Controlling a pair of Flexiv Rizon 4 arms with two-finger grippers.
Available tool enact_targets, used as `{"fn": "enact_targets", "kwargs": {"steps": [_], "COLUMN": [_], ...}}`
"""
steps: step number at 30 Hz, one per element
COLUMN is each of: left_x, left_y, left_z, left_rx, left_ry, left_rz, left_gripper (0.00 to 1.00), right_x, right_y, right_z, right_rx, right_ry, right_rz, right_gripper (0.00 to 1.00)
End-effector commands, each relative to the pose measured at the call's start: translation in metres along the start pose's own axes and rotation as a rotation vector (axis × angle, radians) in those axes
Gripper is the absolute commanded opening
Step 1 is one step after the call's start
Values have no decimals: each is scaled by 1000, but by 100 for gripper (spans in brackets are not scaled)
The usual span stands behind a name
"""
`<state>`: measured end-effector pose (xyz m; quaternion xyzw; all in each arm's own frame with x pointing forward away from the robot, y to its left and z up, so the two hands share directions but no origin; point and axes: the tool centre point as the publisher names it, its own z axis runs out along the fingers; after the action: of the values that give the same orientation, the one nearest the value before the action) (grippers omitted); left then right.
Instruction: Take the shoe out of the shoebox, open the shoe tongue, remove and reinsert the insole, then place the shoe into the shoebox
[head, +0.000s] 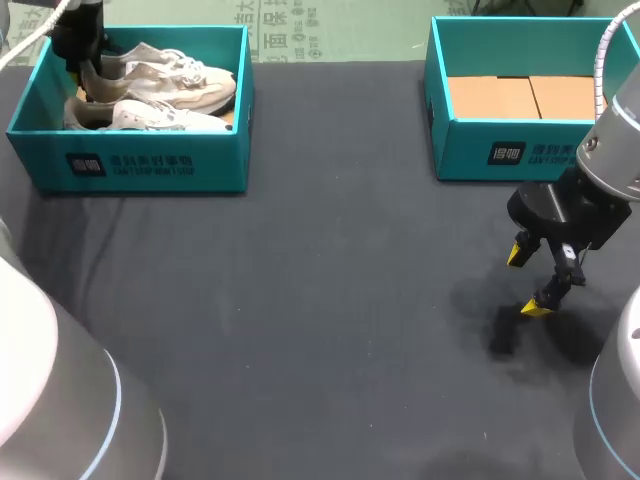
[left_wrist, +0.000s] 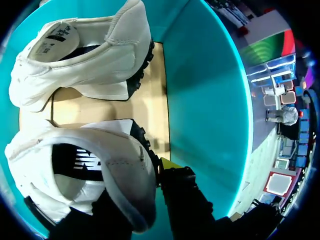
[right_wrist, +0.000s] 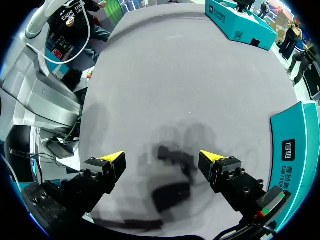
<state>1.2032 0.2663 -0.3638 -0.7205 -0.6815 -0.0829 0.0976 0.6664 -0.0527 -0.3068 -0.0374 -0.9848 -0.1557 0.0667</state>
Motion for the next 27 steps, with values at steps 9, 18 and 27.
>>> {"fn": "enact_targets", "kwargs": {"steps": [9, 18, 27], "left_x": [-3, 5, 9], "left_y": [6, 4, -2], "left_z": [8, 3, -28], "left_rx": [17, -7, -60], "left_ry": [3, -20, -84], "left_rz": [31, 29, 13], "left_gripper": [25, 53, 50], "right_x": [1, 1, 1], "right_y": [0, 0, 0], "right_z": [0, 0, 0], "right_rx": [1, 1, 1], "right_ry": [-1, -1, -1], "right_rz": [0, 0, 0], "right_gripper": [100, 100, 100]}}
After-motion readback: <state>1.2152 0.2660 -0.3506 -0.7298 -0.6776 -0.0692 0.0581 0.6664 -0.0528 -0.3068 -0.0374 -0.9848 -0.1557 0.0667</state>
